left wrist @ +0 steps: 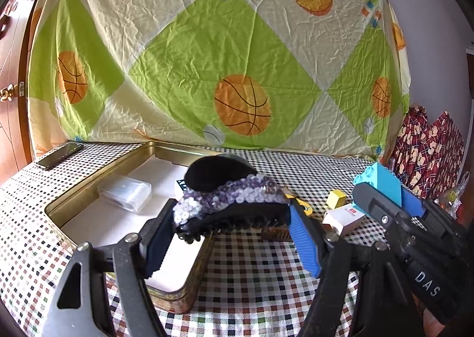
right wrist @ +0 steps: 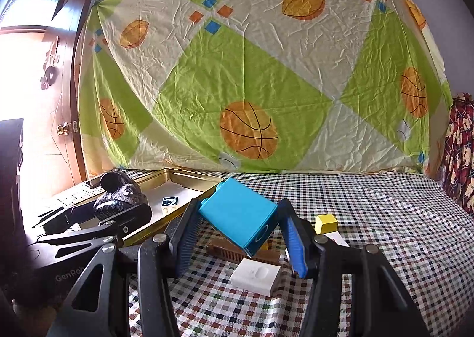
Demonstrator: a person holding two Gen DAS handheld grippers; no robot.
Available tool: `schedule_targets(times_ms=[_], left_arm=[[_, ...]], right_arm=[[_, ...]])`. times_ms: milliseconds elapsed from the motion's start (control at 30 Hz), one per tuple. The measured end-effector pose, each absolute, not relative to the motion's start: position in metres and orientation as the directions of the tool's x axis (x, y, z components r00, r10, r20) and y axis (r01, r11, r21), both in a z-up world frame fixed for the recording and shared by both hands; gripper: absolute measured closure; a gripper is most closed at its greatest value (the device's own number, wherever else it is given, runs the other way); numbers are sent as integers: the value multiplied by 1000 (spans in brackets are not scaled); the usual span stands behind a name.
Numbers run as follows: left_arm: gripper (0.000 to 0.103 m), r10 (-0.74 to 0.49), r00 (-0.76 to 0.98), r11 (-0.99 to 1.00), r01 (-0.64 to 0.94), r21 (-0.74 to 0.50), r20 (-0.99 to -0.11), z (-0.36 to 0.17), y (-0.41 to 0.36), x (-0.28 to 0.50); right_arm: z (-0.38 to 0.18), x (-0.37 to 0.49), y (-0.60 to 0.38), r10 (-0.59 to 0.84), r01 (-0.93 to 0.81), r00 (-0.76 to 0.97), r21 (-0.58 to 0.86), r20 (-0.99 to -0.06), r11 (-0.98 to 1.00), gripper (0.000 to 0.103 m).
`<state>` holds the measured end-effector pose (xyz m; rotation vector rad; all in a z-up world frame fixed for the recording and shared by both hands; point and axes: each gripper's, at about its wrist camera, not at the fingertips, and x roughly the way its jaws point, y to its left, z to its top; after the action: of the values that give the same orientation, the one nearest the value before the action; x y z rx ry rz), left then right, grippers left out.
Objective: Organize rigid objects
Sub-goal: 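Lower the hair clip into the tin with the left tool while the right holds the blue cube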
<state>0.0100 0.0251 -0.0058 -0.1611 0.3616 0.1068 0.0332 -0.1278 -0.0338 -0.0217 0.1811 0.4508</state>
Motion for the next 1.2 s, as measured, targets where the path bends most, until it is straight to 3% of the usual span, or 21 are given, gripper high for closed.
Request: schedule_targets(times_ms=[533,1200], left_arm=[[30,114,937,978,-164,-127,-331,-1,47,3],[30,197,913,955,-261,-139,-358,-4,95,3]], right_arm=[[-35,36,-105,498,-502,843,35,-203,864,48],[-39,54,-62,557,-565,793,43,-246,824,48]])
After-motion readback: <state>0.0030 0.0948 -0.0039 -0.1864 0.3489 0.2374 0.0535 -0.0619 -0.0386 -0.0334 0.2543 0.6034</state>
